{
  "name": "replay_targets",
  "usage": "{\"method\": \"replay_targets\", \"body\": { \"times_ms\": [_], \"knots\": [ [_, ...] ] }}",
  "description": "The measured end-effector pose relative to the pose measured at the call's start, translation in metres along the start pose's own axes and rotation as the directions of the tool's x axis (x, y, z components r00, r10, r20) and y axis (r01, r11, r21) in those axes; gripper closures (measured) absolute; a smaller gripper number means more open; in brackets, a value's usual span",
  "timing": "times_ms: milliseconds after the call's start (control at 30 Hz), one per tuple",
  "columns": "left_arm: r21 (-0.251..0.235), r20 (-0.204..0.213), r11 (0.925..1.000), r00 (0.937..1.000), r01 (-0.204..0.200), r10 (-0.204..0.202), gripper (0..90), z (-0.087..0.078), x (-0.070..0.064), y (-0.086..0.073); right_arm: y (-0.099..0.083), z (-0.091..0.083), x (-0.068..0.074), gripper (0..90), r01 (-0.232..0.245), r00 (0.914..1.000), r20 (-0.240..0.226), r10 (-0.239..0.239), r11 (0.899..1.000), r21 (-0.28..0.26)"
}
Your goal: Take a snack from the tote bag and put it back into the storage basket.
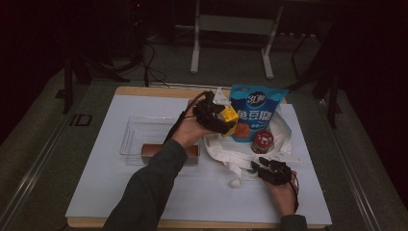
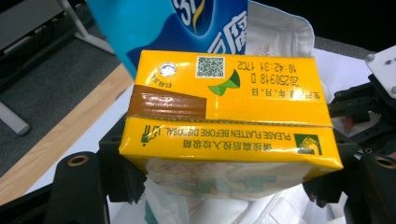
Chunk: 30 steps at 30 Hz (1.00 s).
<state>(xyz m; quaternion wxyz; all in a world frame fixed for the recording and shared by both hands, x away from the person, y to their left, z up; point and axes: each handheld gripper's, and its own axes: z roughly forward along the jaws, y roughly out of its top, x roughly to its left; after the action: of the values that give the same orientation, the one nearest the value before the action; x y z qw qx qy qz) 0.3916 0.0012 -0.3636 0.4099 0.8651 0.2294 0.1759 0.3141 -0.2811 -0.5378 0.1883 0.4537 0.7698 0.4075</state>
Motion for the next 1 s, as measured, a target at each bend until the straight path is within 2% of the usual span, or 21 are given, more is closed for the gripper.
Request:
{"method": "replay_targets", "body": {
  "times_ms": [233,400,733,1000],
  "knots": [
    [-0.026,-0.023,0.9992,0.9992,0.032,-0.033,28.4,-0.015,0.011,-0.004,0.0,0.0,0.0,56.5,0.0,1.0,-0.001,0.0,1.0,0.0],
    [-0.031,-0.039,0.9987,0.9984,0.04,-0.041,28.4,-0.022,0.016,-0.008,0.0,0.0,0.0,56.5,0.001,1.0,0.001,-0.001,1.0,0.0],
    [-0.023,-0.073,0.9983,0.9958,0.053,-0.055,28.4,-0.032,0.024,-0.015,0.0,0.0,0.0,56.5,0.0,1.0,0.0,0.0,1.0,0.0],
    [-0.032,-0.09,0.9963,0.9926,0.079,-0.082,28.4,-0.039,0.03,-0.023,0.0,0.0,0.0,56.5,0.002,1.0,0.001,-0.002,1.0,0.0]
  ]
}}
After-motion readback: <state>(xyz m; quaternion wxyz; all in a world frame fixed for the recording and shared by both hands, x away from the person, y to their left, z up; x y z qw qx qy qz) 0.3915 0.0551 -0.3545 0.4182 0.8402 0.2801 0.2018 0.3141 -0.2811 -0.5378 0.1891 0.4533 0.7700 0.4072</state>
